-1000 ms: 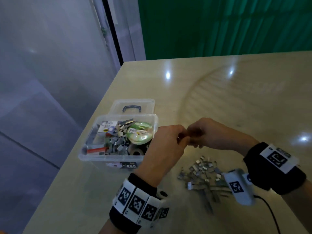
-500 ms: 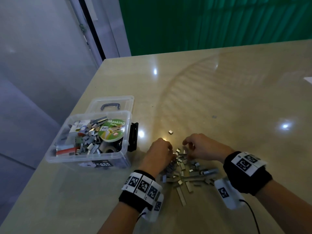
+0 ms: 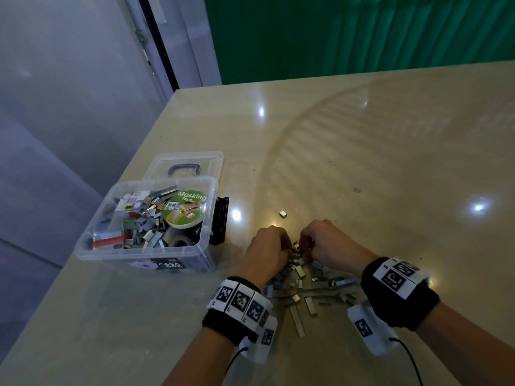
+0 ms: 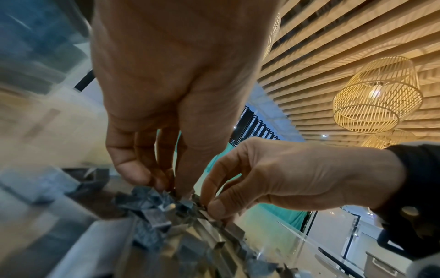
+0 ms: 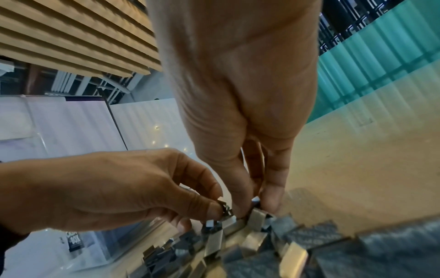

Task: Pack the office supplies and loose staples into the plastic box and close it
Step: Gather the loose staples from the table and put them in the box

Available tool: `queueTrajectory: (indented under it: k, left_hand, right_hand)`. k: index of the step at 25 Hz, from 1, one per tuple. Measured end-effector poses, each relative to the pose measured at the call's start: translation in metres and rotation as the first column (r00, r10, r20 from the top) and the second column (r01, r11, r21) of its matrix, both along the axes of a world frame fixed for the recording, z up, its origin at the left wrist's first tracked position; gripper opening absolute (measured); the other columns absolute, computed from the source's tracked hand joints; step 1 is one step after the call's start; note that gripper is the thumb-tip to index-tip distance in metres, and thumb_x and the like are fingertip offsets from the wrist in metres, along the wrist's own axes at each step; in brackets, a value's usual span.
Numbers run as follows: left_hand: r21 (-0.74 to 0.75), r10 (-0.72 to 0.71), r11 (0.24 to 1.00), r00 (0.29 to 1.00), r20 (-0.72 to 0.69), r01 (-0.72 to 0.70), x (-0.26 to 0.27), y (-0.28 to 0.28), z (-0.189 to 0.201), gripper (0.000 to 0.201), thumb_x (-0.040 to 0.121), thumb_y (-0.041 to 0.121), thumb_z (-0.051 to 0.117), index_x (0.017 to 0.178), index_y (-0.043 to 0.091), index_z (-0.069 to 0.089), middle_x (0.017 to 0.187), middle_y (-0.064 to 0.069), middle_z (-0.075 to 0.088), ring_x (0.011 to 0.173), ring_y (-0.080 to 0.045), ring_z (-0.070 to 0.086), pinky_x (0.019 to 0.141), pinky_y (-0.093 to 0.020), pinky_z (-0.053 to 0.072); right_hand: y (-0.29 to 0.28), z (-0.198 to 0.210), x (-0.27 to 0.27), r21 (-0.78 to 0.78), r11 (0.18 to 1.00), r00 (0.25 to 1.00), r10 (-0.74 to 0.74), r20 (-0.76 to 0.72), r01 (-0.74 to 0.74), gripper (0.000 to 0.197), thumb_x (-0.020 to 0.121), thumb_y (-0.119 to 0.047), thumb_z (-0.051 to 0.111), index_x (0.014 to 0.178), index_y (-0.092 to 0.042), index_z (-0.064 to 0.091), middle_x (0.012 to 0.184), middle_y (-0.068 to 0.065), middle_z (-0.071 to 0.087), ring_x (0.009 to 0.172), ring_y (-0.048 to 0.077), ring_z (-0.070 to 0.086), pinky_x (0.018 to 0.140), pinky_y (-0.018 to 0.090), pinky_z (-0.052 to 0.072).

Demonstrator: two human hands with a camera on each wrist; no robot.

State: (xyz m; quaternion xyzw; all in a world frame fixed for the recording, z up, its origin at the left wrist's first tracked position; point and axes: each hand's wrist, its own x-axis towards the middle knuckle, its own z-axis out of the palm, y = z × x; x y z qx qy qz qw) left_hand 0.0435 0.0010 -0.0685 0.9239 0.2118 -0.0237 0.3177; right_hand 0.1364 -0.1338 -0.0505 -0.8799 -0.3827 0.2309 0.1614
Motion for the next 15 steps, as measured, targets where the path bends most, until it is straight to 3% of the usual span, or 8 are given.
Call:
queueTrajectory:
  k: [2, 7, 9, 12, 15]
  left_hand:
    - [-0.011, -0.002, 1.0, 1.0, 0.018, 0.002, -0.001, -0.002, 0.001, 0.01, 0.089, 0.014, 0.069, 0.098, 0.017, 0.071, 0.101, -0.002, 0.067, 0.092, -0.016, 0.065, 0.084, -0.03, 0.056]
    - [0.012, 0.001, 1.0, 0.998, 0.068, -0.002, -0.006, 0.003, 0.004, 0.006, 0.087, 0.018, 0.07, 0.091, 0.015, 0.072, 0.094, 0.0, 0.065, 0.086, -0.014, 0.063, 0.074, -0.025, 0.055]
    - [0.004, 0.014, 1.0, 0.996, 0.086, -0.014, -0.01, 0.003, 0.005, 0.005, 0.084, 0.018, 0.071, 0.087, 0.015, 0.07, 0.091, 0.001, 0.063, 0.082, -0.012, 0.062, 0.068, -0.021, 0.052]
    - [-0.039, 0.01, 0.999, 0.996, 0.084, -0.007, -0.015, 0.001, 0.004, 0.006, 0.083, 0.017, 0.072, 0.087, 0.014, 0.068, 0.09, 0.001, 0.063, 0.081, -0.012, 0.062, 0.069, -0.024, 0.055]
    - [-0.058, 0.003, 0.998, 0.997, 0.074, 0.001, -0.016, 0.0, 0.004, 0.006, 0.083, 0.015, 0.073, 0.086, 0.014, 0.068, 0.086, 0.002, 0.061, 0.076, -0.01, 0.061, 0.061, -0.018, 0.05]
  right_hand:
    - [-0.001, -0.001, 0.001, 0.013, 1.0, 1.0, -0.013, -0.003, 0.013, 0.011, 0.084, -0.004, 0.07, 0.082, -0.014, 0.069, 0.089, 0.004, 0.061, 0.078, 0.018, 0.06, 0.061, 0.026, 0.047]
    - [-0.005, -0.002, 0.004, 0.056, 0.998, 1.0, -0.022, -0.02, 0.023, 0.012, 0.085, -0.01, 0.076, 0.097, -0.013, 0.075, 0.087, -0.004, 0.061, 0.073, 0.002, 0.054, 0.057, 0.011, 0.037]
    - [-0.006, -0.002, 0.003, 0.06, 0.998, 1.0, -0.015, -0.005, 0.015, 0.013, 0.086, -0.008, 0.072, 0.097, -0.014, 0.075, 0.087, -0.003, 0.064, 0.074, 0.004, 0.057, 0.059, 0.013, 0.042]
    - [-0.006, -0.002, 0.003, 0.067, 0.998, 1.0, 0.0, 0.003, 0.0, 0.017, 0.086, -0.006, 0.068, 0.097, -0.015, 0.076, 0.092, 0.001, 0.068, 0.082, 0.013, 0.064, 0.068, 0.022, 0.052]
    - [-0.005, 0.001, 0.002, 0.079, 0.997, 1.0, 0.02, -0.022, -0.018, 0.023, 0.086, -0.001, 0.066, 0.101, -0.016, 0.076, 0.097, 0.001, 0.069, 0.086, 0.013, 0.064, 0.067, 0.018, 0.049]
